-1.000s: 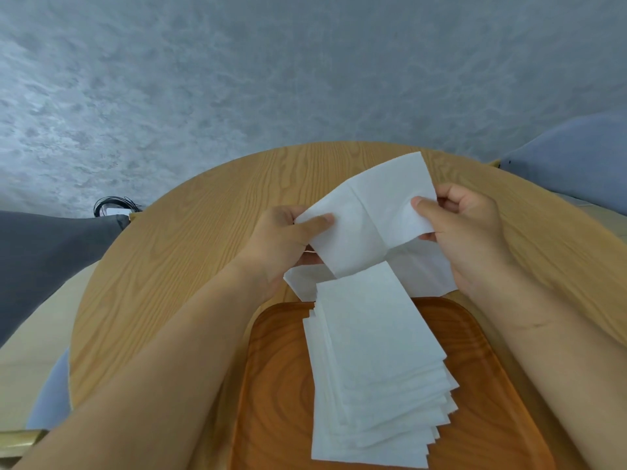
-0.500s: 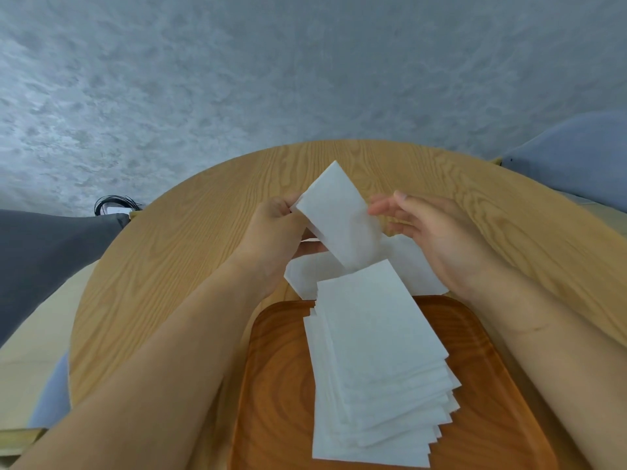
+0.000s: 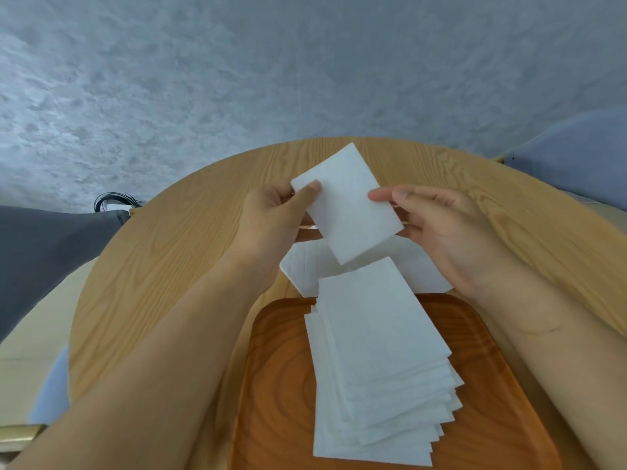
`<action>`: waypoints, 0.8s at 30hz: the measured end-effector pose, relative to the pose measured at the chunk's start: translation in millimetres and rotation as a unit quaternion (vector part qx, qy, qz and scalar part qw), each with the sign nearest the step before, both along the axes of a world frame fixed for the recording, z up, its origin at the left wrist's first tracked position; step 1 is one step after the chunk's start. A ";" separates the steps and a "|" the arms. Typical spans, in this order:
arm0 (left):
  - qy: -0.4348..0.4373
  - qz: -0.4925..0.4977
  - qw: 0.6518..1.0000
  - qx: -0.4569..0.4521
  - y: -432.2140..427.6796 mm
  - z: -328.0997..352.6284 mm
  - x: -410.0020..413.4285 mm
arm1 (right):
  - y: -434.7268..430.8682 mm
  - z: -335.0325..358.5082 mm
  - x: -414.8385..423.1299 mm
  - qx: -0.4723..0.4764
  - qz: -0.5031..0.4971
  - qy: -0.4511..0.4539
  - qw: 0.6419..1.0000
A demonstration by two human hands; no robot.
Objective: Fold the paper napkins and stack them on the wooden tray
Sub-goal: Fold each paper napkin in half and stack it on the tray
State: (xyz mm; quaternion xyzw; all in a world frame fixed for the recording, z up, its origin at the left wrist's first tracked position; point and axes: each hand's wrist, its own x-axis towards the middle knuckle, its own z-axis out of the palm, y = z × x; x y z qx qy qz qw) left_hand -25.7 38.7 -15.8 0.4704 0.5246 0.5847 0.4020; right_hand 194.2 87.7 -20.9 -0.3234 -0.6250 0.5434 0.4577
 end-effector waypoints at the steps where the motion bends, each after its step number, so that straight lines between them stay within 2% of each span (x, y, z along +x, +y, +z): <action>1: 0.008 0.006 1.000 0.002 -0.4 -0.9 -1.4 | -0.9 1.4 1.2 -0.002 0.013 0.004 1.000; 10: -0.006 -0.062 0.998 0.023 -5.6 7.0 -5.8 | -4.5 8.6 4.9 0.012 0.027 0.041 0.999; 18: -0.013 -0.104 0.994 0.026 -8.7 10.5 -7.1 | -8.2 11.6 5.3 0.017 0.035 -0.003 0.999; 24: 0.091 -0.204 0.973 -0.059 -13.0 9.4 -4.8 | -8.4 10.6 6.9 0.027 0.062 -0.107 0.992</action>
